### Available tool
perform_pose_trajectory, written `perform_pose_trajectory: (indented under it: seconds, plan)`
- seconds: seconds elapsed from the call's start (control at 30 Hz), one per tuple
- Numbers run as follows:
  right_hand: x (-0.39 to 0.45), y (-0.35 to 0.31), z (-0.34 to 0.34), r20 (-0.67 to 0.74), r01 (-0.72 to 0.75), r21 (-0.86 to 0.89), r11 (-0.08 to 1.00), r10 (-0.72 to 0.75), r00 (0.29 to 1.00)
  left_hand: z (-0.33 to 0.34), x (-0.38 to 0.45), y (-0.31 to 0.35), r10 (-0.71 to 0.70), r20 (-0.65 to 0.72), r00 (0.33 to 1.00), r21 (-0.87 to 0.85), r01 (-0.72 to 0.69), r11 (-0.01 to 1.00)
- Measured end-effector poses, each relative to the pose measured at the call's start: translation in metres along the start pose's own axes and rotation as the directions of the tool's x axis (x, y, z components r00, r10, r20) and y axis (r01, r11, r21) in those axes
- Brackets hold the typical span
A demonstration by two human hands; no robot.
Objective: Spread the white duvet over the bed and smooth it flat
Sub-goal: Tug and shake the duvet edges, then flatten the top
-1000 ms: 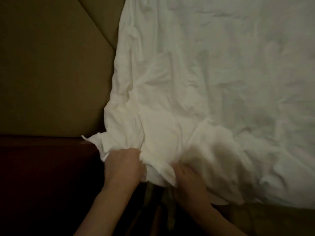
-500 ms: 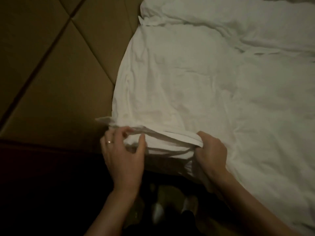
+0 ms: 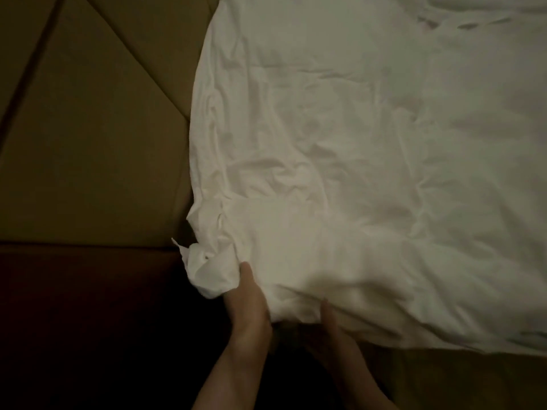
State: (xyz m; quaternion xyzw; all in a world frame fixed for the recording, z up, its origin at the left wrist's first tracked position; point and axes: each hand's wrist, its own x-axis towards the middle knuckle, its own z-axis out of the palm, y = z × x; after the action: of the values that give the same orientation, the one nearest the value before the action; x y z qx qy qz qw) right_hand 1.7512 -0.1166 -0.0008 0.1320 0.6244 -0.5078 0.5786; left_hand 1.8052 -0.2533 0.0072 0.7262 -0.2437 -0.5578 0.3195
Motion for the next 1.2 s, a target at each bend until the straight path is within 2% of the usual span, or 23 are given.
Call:
perform_pose_trajectory:
  seconds: [0.03,0.07,0.13,0.17,0.2,0.23,0.27,0.3,0.37,0.47,0.53,0.7,0.77,0.83,0.87,0.97,1.0,1.03,1.07,1.1,1.13,1.17,1.2]
  plan:
    - [0.005,-0.005,0.005,0.036,-0.057,0.144,0.988,0.052,0.998,-0.009,-0.01,0.002,0.03,0.023,0.999,-0.012,-0.029,1.0]
    - [0.011,-0.004,-0.001,0.055,0.039,0.318,0.947,-0.059,0.997,-0.017,-0.02,0.004,0.051,0.031,0.998,-0.012,-0.051,0.999]
    - [0.018,-0.047,0.002,-0.351,0.117,-0.007,0.993,-0.112,0.93,-0.028,-0.044,0.015,0.115,0.057,0.992,0.007,-0.115,0.993]
    - [0.018,-0.072,0.008,-0.485,0.046,-0.15,0.988,-0.114,0.867,-0.03,-0.05,0.02,0.188,0.078,0.979,0.006,-0.189,0.982]
    - [0.014,-0.088,0.001,-0.377,0.053,-0.09,0.995,-0.084,0.922,-0.029,-0.054,0.025,0.272,0.108,0.956,0.0,-0.274,0.962]
    - [0.018,-0.086,-0.014,-0.21,0.166,0.113,0.98,-0.14,0.968,-0.026,-0.053,0.027,0.336,0.137,0.932,0.019,-0.342,0.94]
    - [0.026,-0.081,-0.022,-0.141,0.27,0.227,0.936,-0.243,0.96,-0.023,-0.048,0.027,0.374,0.169,0.912,0.054,-0.387,0.92]
    - [0.036,-0.075,-0.026,-0.142,0.276,0.126,0.953,-0.258,0.956,-0.023,-0.037,0.021,0.365,0.196,0.91,0.103,-0.39,0.915]
    - [0.052,-0.036,-0.036,-0.249,0.214,0.045,0.976,-0.197,0.948,-0.031,-0.011,-0.012,0.249,0.202,0.947,0.247,-0.295,0.923]
    - [0.059,0.01,-0.028,-0.338,0.061,0.063,0.996,-0.036,0.94,-0.061,-0.003,-0.059,-0.051,0.07,0.996,0.364,0.022,0.931]
    - [0.061,0.013,-0.028,-0.378,0.086,0.01,0.996,-0.076,0.923,-0.069,-0.008,-0.059,-0.123,0.033,0.992,0.238,0.112,0.965]
    - [0.038,-0.031,-0.03,-0.266,-0.065,0.024,0.998,0.069,0.961,-0.049,-0.016,0.009,-0.222,0.315,0.923,-0.068,0.255,0.965]
    - [0.018,-0.056,-0.033,-0.315,-0.005,0.001,1.0,0.005,0.949,-0.034,-0.016,0.041,-0.137,0.285,0.949,-0.055,0.159,0.986]
    - [0.004,-0.089,-0.037,-0.355,0.095,-0.013,0.995,-0.093,0.93,-0.018,-0.016,0.064,0.086,0.279,0.956,0.06,-0.107,0.992]
    - [-0.001,-0.111,-0.039,-0.401,0.188,0.002,0.982,-0.171,0.9,-0.008,-0.017,0.073,0.202,0.315,0.927,0.123,-0.252,0.96]
    - [-0.008,-0.192,-0.034,-0.508,0.441,-0.144,0.886,-0.449,0.735,0.027,-0.026,0.099,0.48,0.407,0.777,0.18,-0.584,0.792]
    - [0.005,-0.215,-0.039,-0.47,0.459,-0.186,0.869,-0.489,0.735,0.038,-0.029,0.103,0.605,0.379,0.701,0.168,-0.695,0.699]
    - [0.022,-0.237,-0.043,-0.442,0.469,-0.233,0.852,-0.522,0.73,0.049,-0.031,0.104,0.761,0.351,0.546,0.161,-0.836,0.525]
    - [0.04,-0.253,-0.041,-0.394,0.447,-0.29,0.846,-0.531,0.75,0.061,-0.033,0.101,0.88,0.374,0.291,0.155,-0.956,0.25]
    - [0.061,-0.265,-0.041,-0.337,0.402,-0.348,0.847,-0.513,0.789,0.075,-0.031,0.094,0.893,0.449,0.025,0.158,-0.986,-0.052]
    - [0.08,-0.272,-0.042,-0.304,0.379,-0.397,0.836,-0.509,0.805,0.094,-0.024,0.089,0.801,0.587,-0.121,0.175,-0.946,-0.271]
    - [0.098,-0.275,-0.045,-0.263,0.376,-0.424,0.824,-0.509,0.82,0.115,-0.011,0.089,0.683,0.721,-0.115,0.233,-0.888,-0.395]
    - [0.11,-0.278,-0.049,-0.197,0.404,-0.41,0.818,-0.512,0.836,0.136,0.008,0.093,0.584,0.812,-0.018,0.313,-0.831,-0.46]
